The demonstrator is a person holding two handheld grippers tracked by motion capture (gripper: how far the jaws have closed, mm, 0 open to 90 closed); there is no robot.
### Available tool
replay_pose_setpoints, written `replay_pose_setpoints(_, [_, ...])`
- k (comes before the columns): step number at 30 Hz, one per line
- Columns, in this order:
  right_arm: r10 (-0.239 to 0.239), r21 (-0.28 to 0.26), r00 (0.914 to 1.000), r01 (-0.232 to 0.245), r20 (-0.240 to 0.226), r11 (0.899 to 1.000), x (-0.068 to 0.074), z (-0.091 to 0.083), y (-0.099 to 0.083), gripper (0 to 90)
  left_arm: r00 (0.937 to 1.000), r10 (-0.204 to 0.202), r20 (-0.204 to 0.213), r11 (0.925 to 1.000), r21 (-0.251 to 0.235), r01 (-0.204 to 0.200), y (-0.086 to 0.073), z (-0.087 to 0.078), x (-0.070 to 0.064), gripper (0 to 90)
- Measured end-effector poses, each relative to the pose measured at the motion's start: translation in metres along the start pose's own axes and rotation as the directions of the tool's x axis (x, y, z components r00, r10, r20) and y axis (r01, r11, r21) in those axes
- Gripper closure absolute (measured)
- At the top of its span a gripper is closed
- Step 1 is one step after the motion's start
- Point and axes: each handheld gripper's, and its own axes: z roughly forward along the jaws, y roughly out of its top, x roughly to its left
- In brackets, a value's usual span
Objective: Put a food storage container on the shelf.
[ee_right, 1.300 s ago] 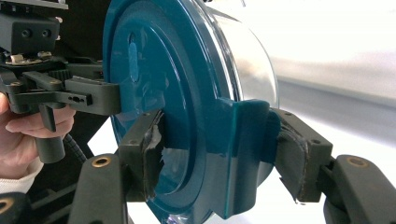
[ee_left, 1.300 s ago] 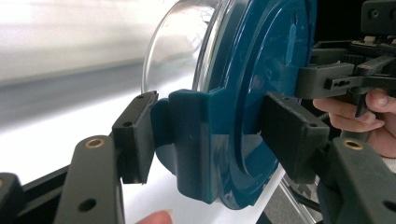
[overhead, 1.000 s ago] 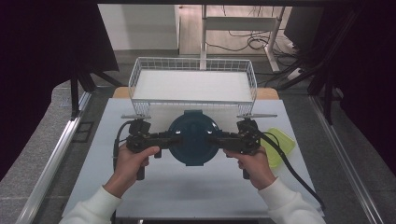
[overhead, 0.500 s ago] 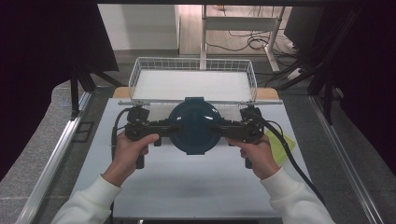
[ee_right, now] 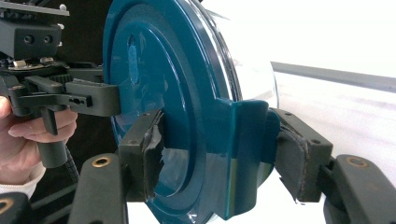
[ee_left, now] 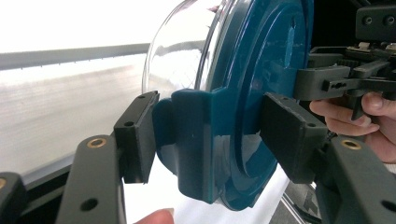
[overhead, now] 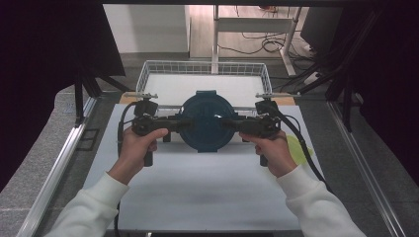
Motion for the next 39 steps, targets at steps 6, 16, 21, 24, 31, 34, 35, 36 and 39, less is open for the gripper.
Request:
replay_pose_setpoints(6, [0.01, -0.009, 1.0, -0.01, 0.0, 1.0, -0.002, 0.0, 0.01, 37.6, 0.9999, 0.012, 0.0, 0.9999, -0.003, -0.012, 0.012, 0.001, 0.001, 38.9])
replay_pose_setpoints(16, [0.004, -0.013, 1.0, -0.004, 0.001, 1.0, -0.004, -0.003, 0.028, 37.6, 0.9999, 0.015, -0.002, 0.9998, -0.011, -0.015, 0.029, 0.001, -0.001, 39.0])
replay_pose_setpoints(21, [0.002, -0.015, 1.0, -0.002, 0.003, 1.0, -0.004, -0.003, 0.035, 37.6, 0.9998, 0.02, 0.001, 0.9998, -0.007, -0.02, 0.037, 0.0, 0.0, 39.0])
replay_pose_setpoints(24, [0.001, -0.014, 1.0, -0.001, 0.006, 1.0, -0.004, -0.003, 0.038, 37.6, 0.9997, 0.024, 0.004, 0.9997, -0.006, -0.024, 0.04, 0.001, 0.002, 38.9])
replay_pose_setpoints(31, [0.003, -0.016, 1.0, -0.003, 0.008, 1.0, -0.006, -0.002, 0.047, 37.6, 0.9996, 0.027, 0.006, 0.9996, -0.005, -0.027, 0.05, 0.002, 0.004, 38.9])
replay_pose_setpoints(34, [0.004, -0.019, 0.9999, -0.004, 0.01, 1.0, -0.007, -0.001, 0.05, 37.6, 0.9998, 0.021, 0.007, 0.9998, -0.007, -0.021, 0.053, 0.004, 0.006, 38.9])
replay_pose_setpoints(35, [0.005, -0.016, 0.9999, -0.005, 0.012, 1.0, -0.008, 0.0, 0.053, 37.6, 0.9997, 0.024, 0.007, 0.9997, -0.004, -0.024, 0.055, 0.004, 0.007, 38.8])
replay_pose_setpoints(36, [0.005, -0.016, 0.9999, -0.005, 0.012, 1.0, -0.008, 0.0, 0.053, 37.6, 0.9998, 0.02, 0.007, 0.9998, -0.007, -0.02, 0.056, 0.005, 0.007, 38.8])
replay_pose_setpoints(39, [0.007, -0.019, 0.9999, -0.007, 0.008, 1.0, -0.011, 0.002, 0.057, 37.6, 0.9997, 0.024, 0.004, 0.9997, -0.003, -0.024, 0.061, 0.006, 0.009, 38.8])
